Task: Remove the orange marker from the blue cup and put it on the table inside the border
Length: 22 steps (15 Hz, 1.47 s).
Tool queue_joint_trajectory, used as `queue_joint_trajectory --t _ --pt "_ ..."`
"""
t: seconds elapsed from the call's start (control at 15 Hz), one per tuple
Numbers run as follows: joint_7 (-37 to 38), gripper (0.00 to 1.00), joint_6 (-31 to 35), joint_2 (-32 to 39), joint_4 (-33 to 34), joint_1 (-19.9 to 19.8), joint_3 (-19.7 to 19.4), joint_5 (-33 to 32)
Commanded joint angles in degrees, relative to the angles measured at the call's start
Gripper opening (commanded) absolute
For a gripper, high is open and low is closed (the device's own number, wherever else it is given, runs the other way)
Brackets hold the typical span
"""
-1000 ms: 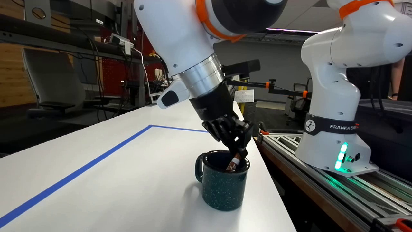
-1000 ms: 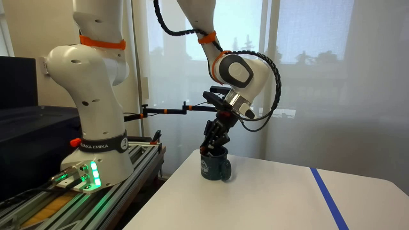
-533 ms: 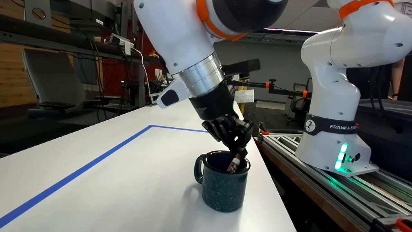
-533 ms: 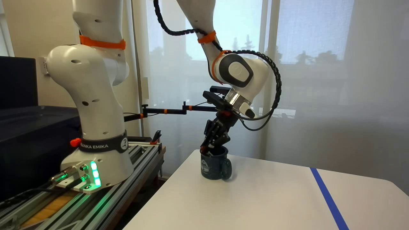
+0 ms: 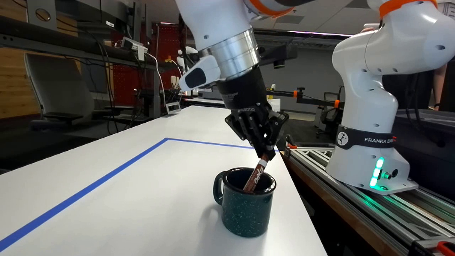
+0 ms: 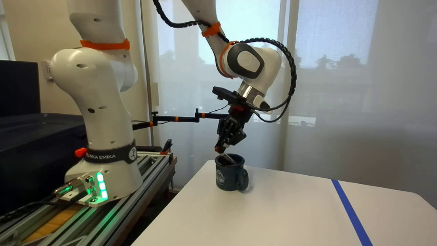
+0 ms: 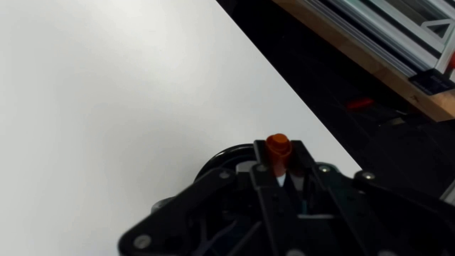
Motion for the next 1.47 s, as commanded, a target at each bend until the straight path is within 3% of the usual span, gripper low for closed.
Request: queue_joint_trajectory --t 0.0,0.47,0.93,1.0,1.13,1.4 --pt "-1.1 0.05 -1.4 -8.1 -4.0 0.9 -0.1 0.1" --pt "4.8 0.05 -0.9 -18.1 -9.8 0.0 -1.9 -2.2" --pt "21.7 0.05 3.8 -22.2 -15.0 -5.7 -4.1 -9.0" --pt "23.6 0.05 3.7 -19.8 -12.3 -6.9 -4.2 -10.2" --pt "25.4 0.05 6.9 -18.5 -12.5 -8.7 -5.3 -11.7" --pt "25.5 0.05 20.8 -12.4 -12.6 -11.7 -7.9 -14.2"
